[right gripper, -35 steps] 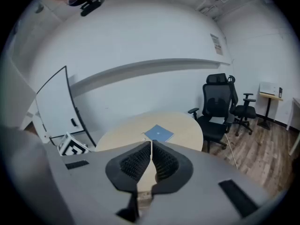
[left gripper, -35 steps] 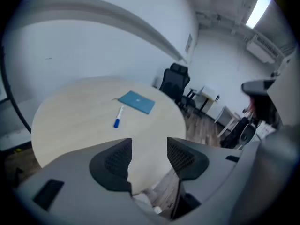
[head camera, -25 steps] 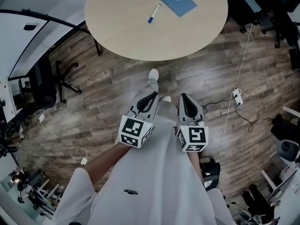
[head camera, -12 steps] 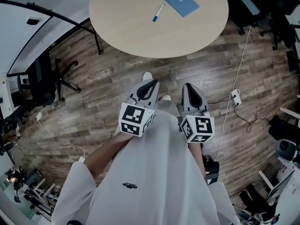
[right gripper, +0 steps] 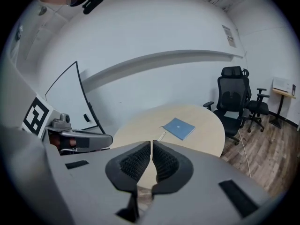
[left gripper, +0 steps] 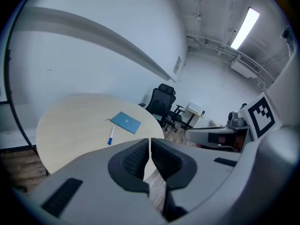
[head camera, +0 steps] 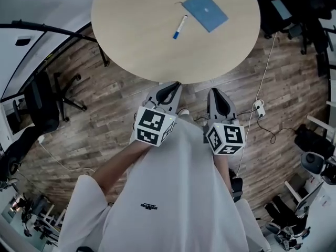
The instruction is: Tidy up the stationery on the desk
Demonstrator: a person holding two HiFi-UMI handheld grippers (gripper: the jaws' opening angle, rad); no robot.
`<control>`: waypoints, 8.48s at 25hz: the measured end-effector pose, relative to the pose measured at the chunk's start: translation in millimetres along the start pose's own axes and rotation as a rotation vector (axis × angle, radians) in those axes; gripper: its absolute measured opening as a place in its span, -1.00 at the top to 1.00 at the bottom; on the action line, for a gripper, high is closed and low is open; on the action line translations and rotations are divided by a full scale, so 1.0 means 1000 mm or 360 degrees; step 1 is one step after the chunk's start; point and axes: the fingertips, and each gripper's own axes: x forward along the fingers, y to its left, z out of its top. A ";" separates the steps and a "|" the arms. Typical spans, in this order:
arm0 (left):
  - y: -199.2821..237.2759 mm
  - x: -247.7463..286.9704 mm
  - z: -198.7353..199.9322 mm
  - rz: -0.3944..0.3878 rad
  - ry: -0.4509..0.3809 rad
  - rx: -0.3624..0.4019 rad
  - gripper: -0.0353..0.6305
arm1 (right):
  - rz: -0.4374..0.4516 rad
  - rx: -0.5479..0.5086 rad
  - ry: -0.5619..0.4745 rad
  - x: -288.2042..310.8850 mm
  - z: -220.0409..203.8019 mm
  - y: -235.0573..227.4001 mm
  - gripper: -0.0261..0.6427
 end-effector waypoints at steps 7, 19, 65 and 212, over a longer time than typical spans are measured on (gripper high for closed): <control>0.070 0.027 0.054 -0.0072 -0.0036 0.0011 0.81 | -0.0096 0.0050 -0.0029 0.070 0.048 0.019 0.80; 0.100 0.084 0.085 -0.0030 -0.0019 -0.0100 0.80 | -0.0039 -0.0040 0.0040 0.126 0.079 -0.005 0.80; 0.147 0.403 0.046 0.0303 0.0268 -0.0556 0.80 | 0.0382 -0.0366 0.0375 0.372 0.086 -0.240 0.80; 0.256 0.311 -0.070 0.0427 0.0544 -0.0082 0.40 | -0.0142 0.0091 0.0504 0.328 -0.076 -0.127 0.33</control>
